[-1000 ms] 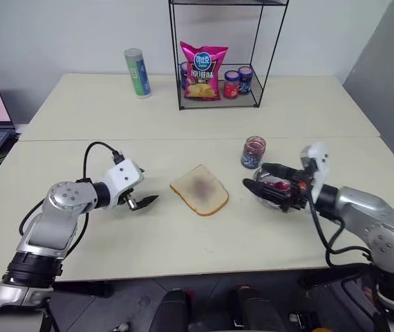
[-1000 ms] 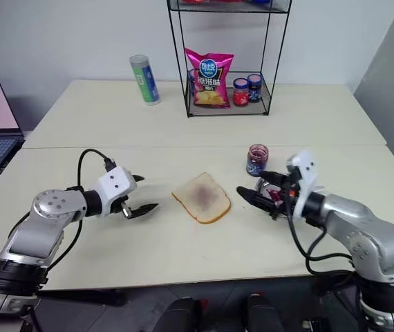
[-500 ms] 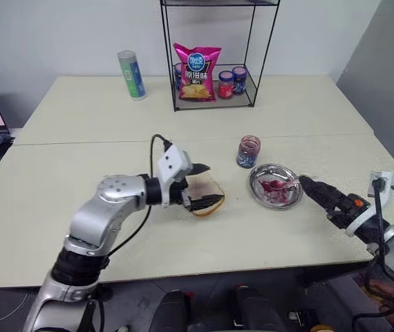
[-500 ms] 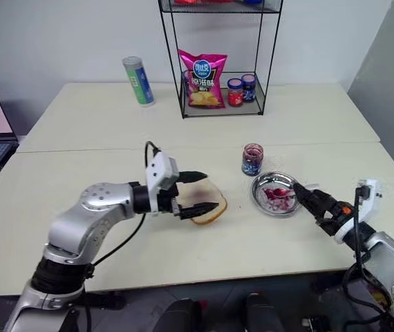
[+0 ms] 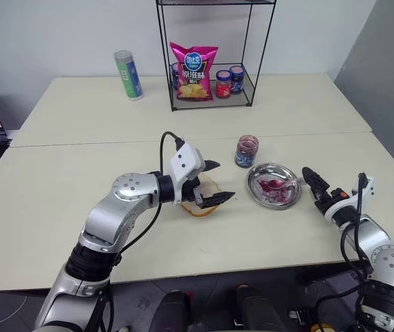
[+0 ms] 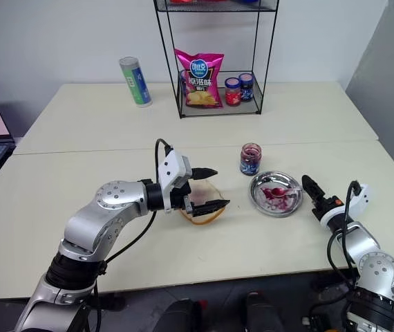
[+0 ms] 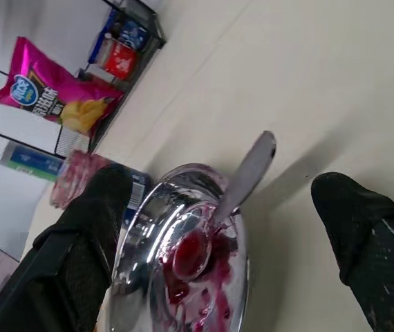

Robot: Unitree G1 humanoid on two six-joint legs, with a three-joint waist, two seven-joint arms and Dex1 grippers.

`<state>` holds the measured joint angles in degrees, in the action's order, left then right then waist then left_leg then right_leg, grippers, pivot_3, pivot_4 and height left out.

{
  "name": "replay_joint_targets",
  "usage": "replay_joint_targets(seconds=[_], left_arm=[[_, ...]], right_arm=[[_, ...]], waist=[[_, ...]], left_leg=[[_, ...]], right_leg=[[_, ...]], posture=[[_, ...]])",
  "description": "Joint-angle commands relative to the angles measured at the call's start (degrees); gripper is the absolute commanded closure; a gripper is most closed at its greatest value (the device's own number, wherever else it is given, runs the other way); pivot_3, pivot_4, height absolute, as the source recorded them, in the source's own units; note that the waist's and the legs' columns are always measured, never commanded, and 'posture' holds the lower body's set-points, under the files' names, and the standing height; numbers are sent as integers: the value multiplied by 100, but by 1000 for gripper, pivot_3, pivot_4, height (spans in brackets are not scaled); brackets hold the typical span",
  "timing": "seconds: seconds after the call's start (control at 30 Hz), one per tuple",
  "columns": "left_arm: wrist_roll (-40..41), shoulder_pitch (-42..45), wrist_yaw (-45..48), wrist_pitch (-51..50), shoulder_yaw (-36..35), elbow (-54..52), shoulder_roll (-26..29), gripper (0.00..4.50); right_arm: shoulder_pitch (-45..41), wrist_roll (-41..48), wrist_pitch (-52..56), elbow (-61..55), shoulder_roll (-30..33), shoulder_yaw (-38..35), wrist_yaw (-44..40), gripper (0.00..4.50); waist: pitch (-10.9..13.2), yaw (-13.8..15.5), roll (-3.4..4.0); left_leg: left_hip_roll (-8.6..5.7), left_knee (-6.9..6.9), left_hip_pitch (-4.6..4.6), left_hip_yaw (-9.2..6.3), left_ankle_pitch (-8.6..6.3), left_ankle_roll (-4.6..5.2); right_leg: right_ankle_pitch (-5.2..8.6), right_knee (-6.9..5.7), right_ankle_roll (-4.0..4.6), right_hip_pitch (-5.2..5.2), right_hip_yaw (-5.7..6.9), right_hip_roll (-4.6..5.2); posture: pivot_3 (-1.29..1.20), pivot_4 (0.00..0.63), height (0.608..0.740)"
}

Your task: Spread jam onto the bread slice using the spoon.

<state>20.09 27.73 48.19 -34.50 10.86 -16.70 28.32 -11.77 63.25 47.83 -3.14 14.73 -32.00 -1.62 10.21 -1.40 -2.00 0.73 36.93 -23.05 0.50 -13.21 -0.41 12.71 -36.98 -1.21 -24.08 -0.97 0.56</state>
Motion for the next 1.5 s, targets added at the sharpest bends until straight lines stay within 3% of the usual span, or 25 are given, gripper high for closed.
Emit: replay_joint_targets(seconds=[0.03, 0.23, 0.37, 0.8, 0.93, 1.23, 1.5], left_arm=[[33, -86, -101, -17, -97, -410, 59, 39], [77, -118, -199, -98, -142, -492, 115, 39], [68, -109, -210, -123, -130, -498, 125, 0], [56, -34, -148, -84, -136, -366, 190, 0], [47, -24, -108, -40, -154, -298, 227, 0], [-20, 5, -109, 133, -236, -115, 359, 0], [110, 80, -177, 185, -593, 80, 305, 0]], right_arm=[[-326, -273, -322, 320, 53, 140, -282, 0], [-603, -484, -561, 761, 75, 184, -488, 0], [-701, -544, -660, 933, 38, 178, -563, 511], [-646, -535, -768, 908, 4, 110, -562, 3686], [-628, -461, -741, 861, 2, 94, -585, 4472], [-615, -526, -515, 249, 375, 402, -833, 4472], [-1536, -349, -391, 2, 880, 482, -1043, 4472]], waist=[[1, -13, 1], [1, -14, 2], [1, -13, 2], [1, -15, 3], [0, -13, 3], [2, -14, 7], [7, -23, 15]], left_leg=[[0, 0, 0, 1, 0, 0], [0, 1, 1, 1, 0, 0], [0, 0, 1, 3, 0, 0], [0, 0, 2, 2, 0, 0], [0, 1, 2, 2, 0, 0], [1, -1, 3, 4, 0, 0], [2, -1, 3, 8, 0, 0]], right_leg=[[0, 1, 0, 0, -1, 0], [0, -2, 0, 0, -1, 0], [0, 0, -1, 0, -2, 0], [0, -1, 0, 0, -2, 0], [-1, -1, 0, 2, -2, 0], [-1, -1, -2, 0, -3, 0], [-1, -2, -2, -3, -1, -3]], posture=[[0, 150, 740], [0, 150, 740], [0, 150, 740], [0, 150, 740], [0, 150, 740], [0, 150, 740], [0, 150, 740]])
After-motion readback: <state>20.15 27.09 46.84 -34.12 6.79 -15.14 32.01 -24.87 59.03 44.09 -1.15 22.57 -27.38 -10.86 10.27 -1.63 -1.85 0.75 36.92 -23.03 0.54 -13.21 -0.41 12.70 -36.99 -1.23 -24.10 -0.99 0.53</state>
